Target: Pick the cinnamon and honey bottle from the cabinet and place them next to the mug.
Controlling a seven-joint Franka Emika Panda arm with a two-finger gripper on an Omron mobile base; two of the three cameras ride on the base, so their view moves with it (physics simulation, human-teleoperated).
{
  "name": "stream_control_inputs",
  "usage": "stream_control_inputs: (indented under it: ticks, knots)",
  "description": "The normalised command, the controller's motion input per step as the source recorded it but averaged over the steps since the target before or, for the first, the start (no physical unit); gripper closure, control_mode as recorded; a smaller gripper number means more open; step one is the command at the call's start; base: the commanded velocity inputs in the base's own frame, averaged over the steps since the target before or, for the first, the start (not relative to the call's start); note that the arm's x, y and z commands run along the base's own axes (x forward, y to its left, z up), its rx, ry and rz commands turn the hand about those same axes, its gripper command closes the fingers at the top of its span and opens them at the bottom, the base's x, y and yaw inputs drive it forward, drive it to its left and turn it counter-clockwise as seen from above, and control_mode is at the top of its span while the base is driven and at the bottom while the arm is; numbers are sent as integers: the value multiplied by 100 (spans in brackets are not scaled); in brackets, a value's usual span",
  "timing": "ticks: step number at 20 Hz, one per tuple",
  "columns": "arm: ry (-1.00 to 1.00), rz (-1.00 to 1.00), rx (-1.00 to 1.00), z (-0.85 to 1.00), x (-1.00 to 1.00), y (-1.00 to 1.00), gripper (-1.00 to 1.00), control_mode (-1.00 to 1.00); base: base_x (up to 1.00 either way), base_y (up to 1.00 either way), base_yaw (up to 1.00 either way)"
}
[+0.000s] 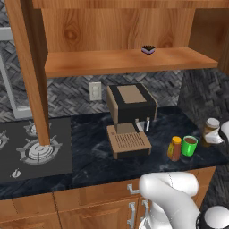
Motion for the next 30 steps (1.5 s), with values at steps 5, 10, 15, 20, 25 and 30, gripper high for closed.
stream_control_inputs:
  ticks: [5,10,15,20,25,30]
  knots:
    - [0,0,0,-32,0,-11,100,-100,0,0,0]
    - [0,0,0,-48,0,-22,100,-100,0,0,0]
    - [0,0,0,-50,0,-23,100,-100,0,0,0]
    - [0,0,2,-45,1,-27,100,-100,0,0,0]
    - [0,0,3,-27,3,-19,100,-100,0,0,0]
    - [0,0,0,-5,8,0,100,-100,0,0,0]
